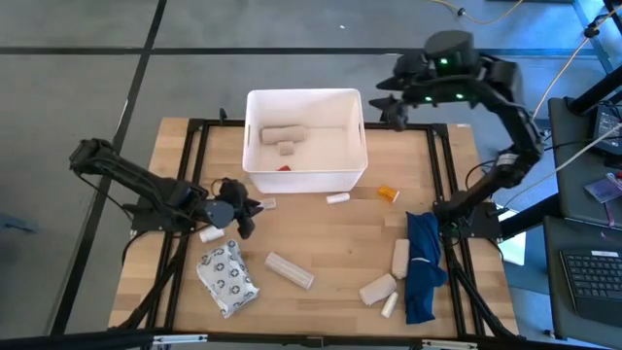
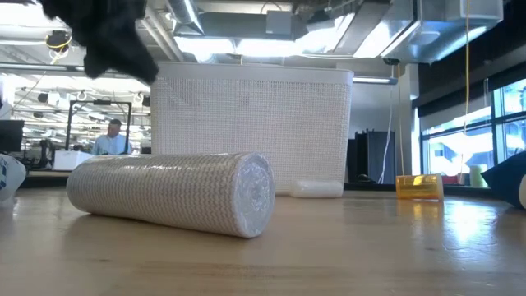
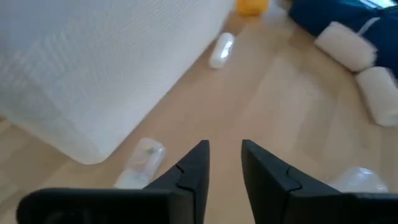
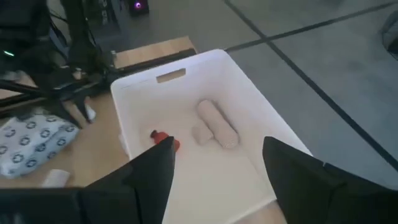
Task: Pick & place medical supplies in basket/bin
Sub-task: Put the transparent pill bottle into the white bin
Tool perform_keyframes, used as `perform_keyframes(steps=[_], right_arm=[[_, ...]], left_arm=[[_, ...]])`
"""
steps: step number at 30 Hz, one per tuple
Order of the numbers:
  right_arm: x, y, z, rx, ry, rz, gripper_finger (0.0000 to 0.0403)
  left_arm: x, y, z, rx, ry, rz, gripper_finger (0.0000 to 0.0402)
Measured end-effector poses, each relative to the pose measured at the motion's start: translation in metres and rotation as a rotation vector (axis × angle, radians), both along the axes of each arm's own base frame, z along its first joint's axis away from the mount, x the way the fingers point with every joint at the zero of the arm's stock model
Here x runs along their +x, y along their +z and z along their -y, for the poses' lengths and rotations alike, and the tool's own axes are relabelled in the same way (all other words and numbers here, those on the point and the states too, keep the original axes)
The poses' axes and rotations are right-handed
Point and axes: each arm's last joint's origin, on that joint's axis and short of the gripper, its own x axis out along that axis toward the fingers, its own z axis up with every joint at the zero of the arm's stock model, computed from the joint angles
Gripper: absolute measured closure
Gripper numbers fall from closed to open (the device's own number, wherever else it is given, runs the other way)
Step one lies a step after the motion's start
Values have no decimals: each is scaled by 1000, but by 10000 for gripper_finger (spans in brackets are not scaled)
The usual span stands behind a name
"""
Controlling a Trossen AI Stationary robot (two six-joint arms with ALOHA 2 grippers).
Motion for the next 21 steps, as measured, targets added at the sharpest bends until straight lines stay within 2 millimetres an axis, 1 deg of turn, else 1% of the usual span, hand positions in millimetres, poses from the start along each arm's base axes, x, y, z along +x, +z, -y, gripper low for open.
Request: perform_keyframes(steps=[3,6,11,15,19,21], right_arm=[[-12,3,-6,36,-22,5,159],[-21,4,-10,59,-35,2,159],[-29,2,-13,68,-38,-41,159],[-32,-3,-15,31,-8,-101,159],[-37,-9,-26,-9,32,-30,159],[-40,-17,-31,-38,50,35,159]], left_arm=[[-4,-16,-3,15,50,7,320],[-7,-23,-5,22,123,22,319],[-7,-25,-7,39,161,33,314],[-7,-24,-10,45,179,33,310],[-6,-25,-12,109,136,-7,305],[-6,-25,-11,138,96,-31,302]])
